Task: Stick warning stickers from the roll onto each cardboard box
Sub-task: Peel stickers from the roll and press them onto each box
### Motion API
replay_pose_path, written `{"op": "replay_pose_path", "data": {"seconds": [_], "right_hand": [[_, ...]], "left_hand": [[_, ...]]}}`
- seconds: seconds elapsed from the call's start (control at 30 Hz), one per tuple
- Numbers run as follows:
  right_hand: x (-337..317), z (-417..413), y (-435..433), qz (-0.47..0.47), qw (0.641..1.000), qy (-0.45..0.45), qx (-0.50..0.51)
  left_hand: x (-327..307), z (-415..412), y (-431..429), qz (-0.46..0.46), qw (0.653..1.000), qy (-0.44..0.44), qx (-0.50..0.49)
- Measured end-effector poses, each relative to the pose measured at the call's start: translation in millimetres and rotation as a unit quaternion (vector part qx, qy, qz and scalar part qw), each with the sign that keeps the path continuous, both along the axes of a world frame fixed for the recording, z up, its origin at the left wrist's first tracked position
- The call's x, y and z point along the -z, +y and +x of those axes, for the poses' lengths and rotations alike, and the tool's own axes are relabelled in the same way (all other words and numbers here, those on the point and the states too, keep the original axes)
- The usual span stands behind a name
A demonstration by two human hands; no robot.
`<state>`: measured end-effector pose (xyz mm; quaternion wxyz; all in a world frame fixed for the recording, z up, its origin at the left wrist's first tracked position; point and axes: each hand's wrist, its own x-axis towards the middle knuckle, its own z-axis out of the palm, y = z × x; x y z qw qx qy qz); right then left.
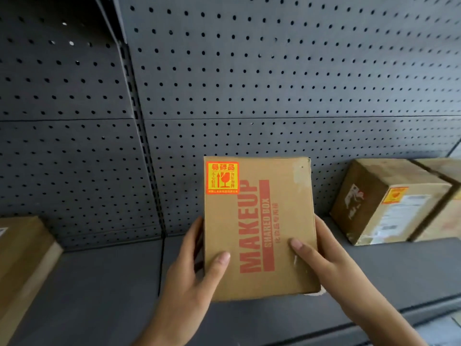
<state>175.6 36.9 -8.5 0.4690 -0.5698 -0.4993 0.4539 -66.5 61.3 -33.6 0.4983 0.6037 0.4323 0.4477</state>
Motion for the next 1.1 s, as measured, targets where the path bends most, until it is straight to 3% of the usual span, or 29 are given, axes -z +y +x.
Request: {"op": "replay_pose_path", "data": {"seconds": [0.67, 1.1], "right_hand": [[-8, 174, -137, 0.068, 0.984, 0.023, 0.161], [6, 330, -201, 0.063, 0.979, 0.024, 0.195]], "left_hand": [[4, 198, -39, 0.093, 0.981, 0.007, 0.172], [21, 365, -78, 0.066, 0.972, 0.024, 0.225]]}}
